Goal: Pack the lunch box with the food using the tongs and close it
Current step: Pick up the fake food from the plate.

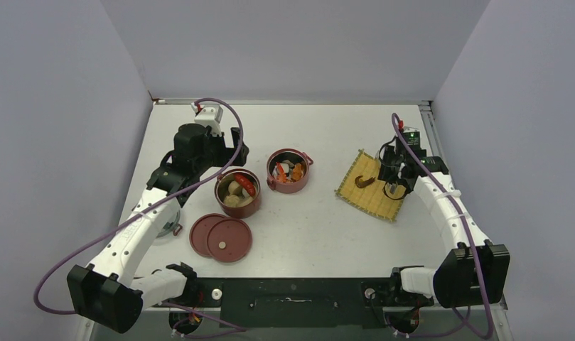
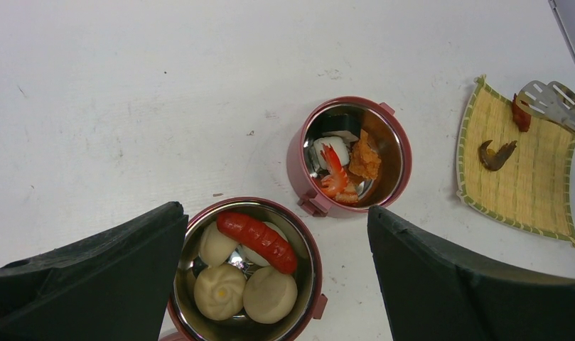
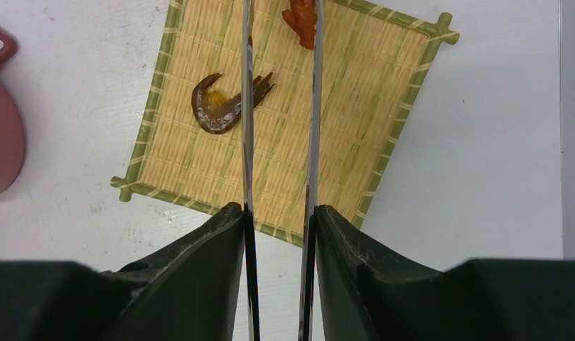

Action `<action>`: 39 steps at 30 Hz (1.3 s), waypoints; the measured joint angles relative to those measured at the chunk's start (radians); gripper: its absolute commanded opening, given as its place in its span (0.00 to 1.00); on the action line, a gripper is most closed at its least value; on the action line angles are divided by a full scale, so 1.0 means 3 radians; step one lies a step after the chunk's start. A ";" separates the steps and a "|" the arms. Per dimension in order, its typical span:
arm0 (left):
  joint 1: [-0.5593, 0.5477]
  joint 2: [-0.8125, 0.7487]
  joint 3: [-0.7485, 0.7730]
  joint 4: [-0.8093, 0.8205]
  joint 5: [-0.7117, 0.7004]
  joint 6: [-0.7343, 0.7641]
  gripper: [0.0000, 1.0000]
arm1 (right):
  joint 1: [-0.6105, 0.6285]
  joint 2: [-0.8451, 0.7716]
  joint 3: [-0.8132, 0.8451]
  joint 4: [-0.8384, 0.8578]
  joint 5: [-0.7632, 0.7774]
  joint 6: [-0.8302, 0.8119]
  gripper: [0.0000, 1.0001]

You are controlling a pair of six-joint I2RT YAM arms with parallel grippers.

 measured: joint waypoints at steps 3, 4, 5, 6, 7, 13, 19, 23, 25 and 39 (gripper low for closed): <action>0.0000 0.0005 0.0000 0.0000 0.0000 0.0000 0.99 | 0.0000 0.0001 -0.0032 0.0003 0.0024 0.0013 0.38; 0.0000 0.0005 0.0000 -0.0001 0.0000 0.0000 0.98 | 0.0000 0.0001 -0.0043 0.0001 0.0032 0.0018 0.38; 0.0000 0.0005 0.0000 -0.0001 0.0001 0.0000 0.99 | 0.0000 0.0004 -0.0056 0.0000 0.0045 0.0023 0.38; 0.0000 0.0005 0.0000 0.0000 0.0001 0.0000 0.99 | 0.0000 0.0006 -0.0060 -0.0003 0.0053 0.0024 0.38; 0.0000 0.0005 0.0000 0.0000 0.0004 0.0000 0.99 | 0.0000 0.0014 -0.0061 -0.0009 0.0064 0.0025 0.38; 0.0000 0.0006 0.0000 -0.0001 0.0011 0.0000 0.99 | 0.0000 0.0070 -0.0061 -0.0010 0.0098 0.0036 0.38; 0.0000 0.0009 0.0000 0.0000 0.0011 0.0000 0.99 | 0.0000 0.0122 -0.0114 -0.0001 0.0098 0.0036 0.37; 0.0000 0.0009 0.0000 0.0000 0.0011 -0.0001 0.99 | 0.0000 0.0150 -0.0130 0.0010 0.0098 0.0036 0.34; 0.0000 0.0009 0.0000 0.0000 0.0011 -0.0001 0.99 | 0.0000 0.0150 -0.0136 0.0013 0.0104 0.0037 0.32; 0.0000 0.0009 0.0000 -0.0001 0.0013 -0.0003 0.99 | 0.0005 0.0146 -0.0136 0.0014 0.0106 0.0036 0.15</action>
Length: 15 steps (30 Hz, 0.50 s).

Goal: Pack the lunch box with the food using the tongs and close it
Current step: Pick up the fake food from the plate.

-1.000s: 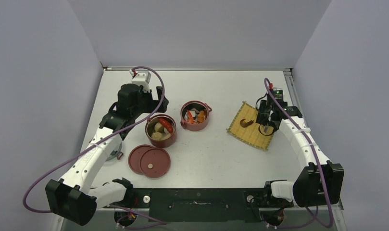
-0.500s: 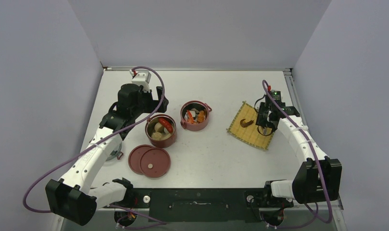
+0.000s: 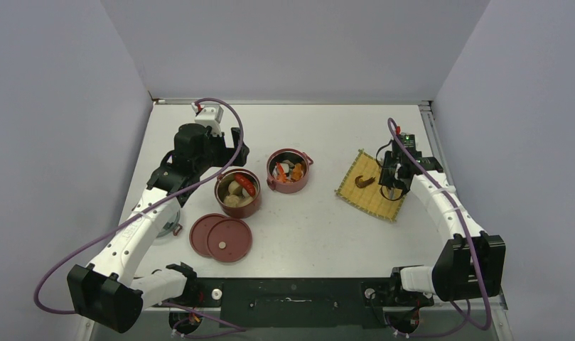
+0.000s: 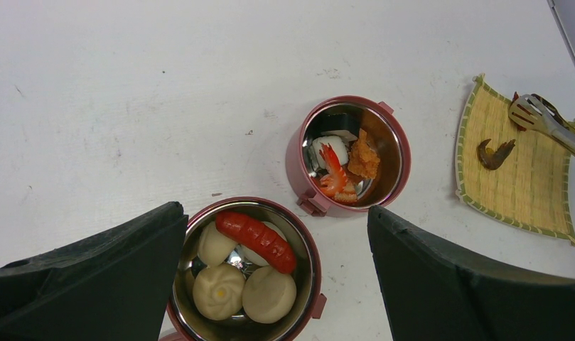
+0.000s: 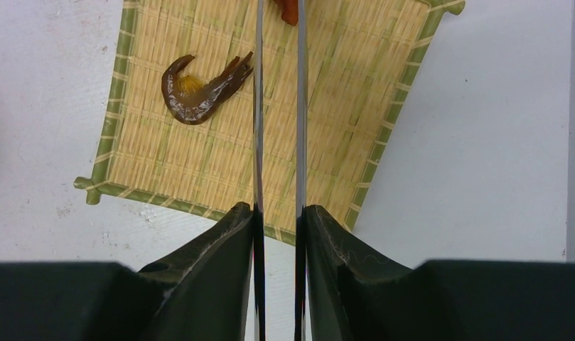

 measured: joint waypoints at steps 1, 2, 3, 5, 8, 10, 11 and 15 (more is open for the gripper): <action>0.0000 0.0000 0.0000 0.0001 0.0000 -0.0001 0.99 | 0.0001 -0.0003 0.0000 -0.0001 0.0000 0.0000 0.13; 0.0000 0.0000 0.0000 0.0000 0.0000 -0.0001 0.99 | 0.0013 -0.0006 0.0000 -0.0001 0.0000 -0.0001 0.12; 0.0000 0.0000 0.0000 0.0001 0.0000 -0.0003 0.99 | 0.0025 -0.0009 0.0000 -0.0001 0.0000 -0.0001 0.11; 0.0000 0.0000 0.0000 0.0000 0.0000 -0.0005 0.99 | 0.0047 -0.0013 0.0001 -0.0004 0.0006 -0.0003 0.10; 0.0000 0.0000 0.0000 0.0001 0.0000 -0.0008 0.99 | 0.0102 -0.0018 0.0001 -0.0010 0.0018 -0.0004 0.08; 0.0000 0.0000 0.0000 0.0001 0.0000 -0.0008 0.98 | 0.0149 -0.0020 0.0008 -0.0038 0.0029 -0.0004 0.08; 0.0000 0.0000 0.0000 0.0001 0.0000 -0.0009 0.99 | 0.0164 -0.0023 0.0009 -0.0043 0.0034 -0.0003 0.08; 0.0000 -0.0001 0.0000 0.0000 0.0001 -0.0009 0.99 | 0.0267 -0.0037 0.0079 -0.0144 0.0051 0.0000 0.07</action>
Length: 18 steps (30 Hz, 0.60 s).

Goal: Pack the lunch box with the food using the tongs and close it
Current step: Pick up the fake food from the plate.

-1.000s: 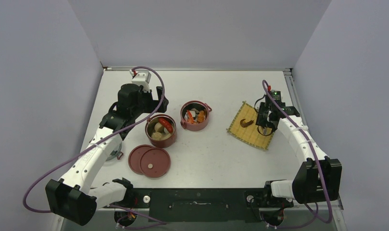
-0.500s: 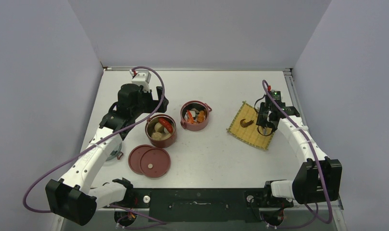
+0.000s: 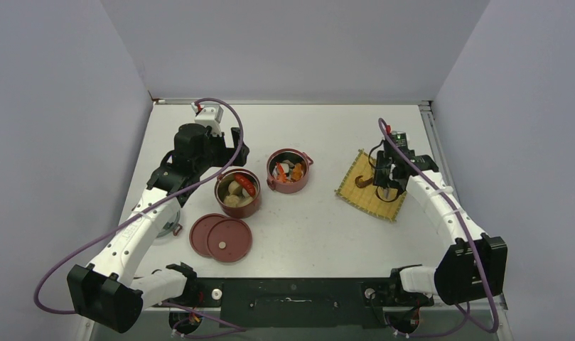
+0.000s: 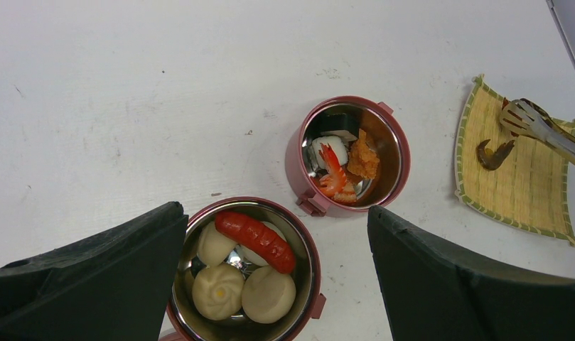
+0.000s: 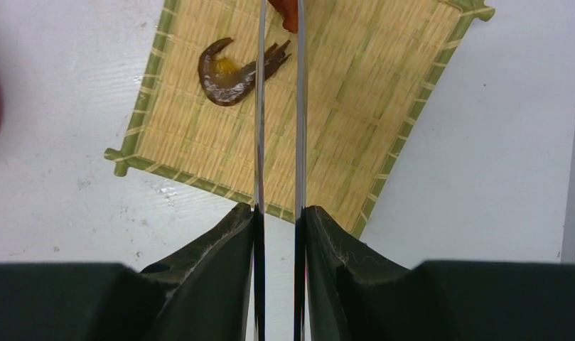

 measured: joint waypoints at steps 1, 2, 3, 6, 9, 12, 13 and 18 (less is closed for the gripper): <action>0.0000 0.0000 0.0000 0.0001 -0.0001 0.0000 0.99 | 0.0036 -0.0009 0.0034 -0.0028 0.0008 0.0003 0.07; 0.0000 0.0000 0.0000 0.0001 -0.0001 0.0000 0.99 | 0.0078 -0.0019 0.0075 -0.0053 0.0017 0.0008 0.07; 0.0000 0.0000 0.0000 0.0001 -0.0001 -0.0001 0.99 | 0.0128 -0.0034 0.0120 -0.0075 0.0019 0.0013 0.07; 0.0000 0.0000 0.0000 0.0001 -0.0001 -0.0003 0.99 | 0.0303 -0.0095 0.0278 -0.0116 0.0008 0.0037 0.07; 0.0000 0.0000 0.0000 0.0001 -0.0001 -0.0013 0.99 | 0.0446 -0.0174 0.0425 -0.0109 -0.0086 0.0081 0.07; 0.0000 0.0000 0.0000 0.0001 0.0000 -0.0022 0.99 | 0.0603 -0.0257 0.0497 -0.0066 -0.0209 0.0128 0.08; 0.0000 0.0000 0.0000 0.0001 0.0000 -0.0023 0.98 | 0.0666 -0.0268 0.0516 -0.0056 -0.0228 0.0144 0.07; -0.0001 0.0000 0.0000 0.0001 0.0001 -0.0024 0.98 | 0.1226 -0.0210 0.0650 0.0013 -0.0234 0.0178 0.08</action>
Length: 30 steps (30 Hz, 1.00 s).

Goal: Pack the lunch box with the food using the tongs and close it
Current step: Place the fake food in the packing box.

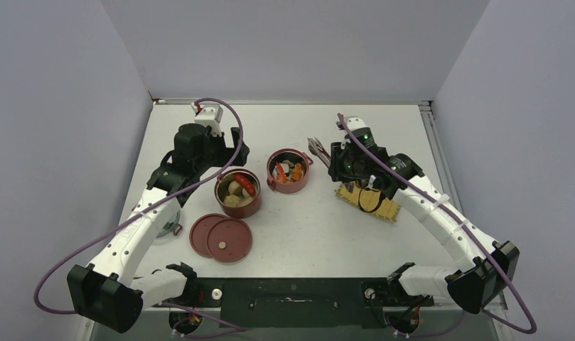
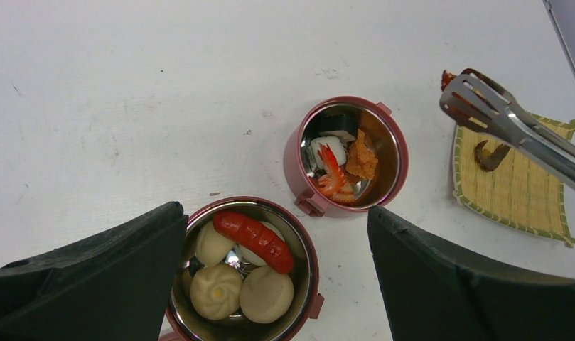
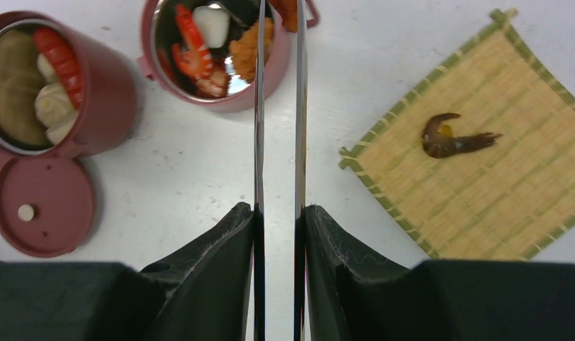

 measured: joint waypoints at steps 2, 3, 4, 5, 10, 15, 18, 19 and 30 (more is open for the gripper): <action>0.0000 0.0000 0.0000 0.0000 0.0000 0.0000 0.99 | 0.0217 0.0074 0.0080 0.0017 0.0014 0.0000 0.08; 0.0001 0.0000 0.0000 -0.0001 -0.0001 0.0000 0.98 | 0.0294 0.0116 0.0118 0.0019 0.0024 0.0000 0.08; 0.0001 0.0000 0.0000 0.0000 -0.0001 0.0001 0.99 | 0.0351 0.0159 0.0154 0.0020 0.0036 0.0001 0.08; 0.0001 0.0000 0.0000 0.0000 0.0000 0.0001 0.98 | 0.0395 0.0201 0.0182 0.0025 0.0053 0.0004 0.08; 0.0000 0.0000 0.0000 -0.0001 0.0003 0.0000 0.98 | 0.0486 0.0375 0.0212 0.0029 0.0137 0.0029 0.08; 0.0000 0.0000 0.0000 0.0000 0.0006 0.0000 0.98 | 0.0532 0.0486 0.0212 0.0031 0.0193 0.0065 0.09; 0.0000 -0.0001 0.0000 0.0000 0.0006 0.0001 0.99 | 0.0559 0.0557 0.0212 0.0034 0.0200 0.0084 0.10; 0.0000 -0.0001 0.0000 0.0000 0.0006 0.0000 0.98 | 0.0566 0.0577 0.0212 0.0036 0.0200 0.0089 0.10; 0.0000 -0.0001 0.0000 -0.0001 0.0006 0.0001 0.98 | 0.0608 0.0795 0.0212 0.0080 0.0215 0.0100 0.19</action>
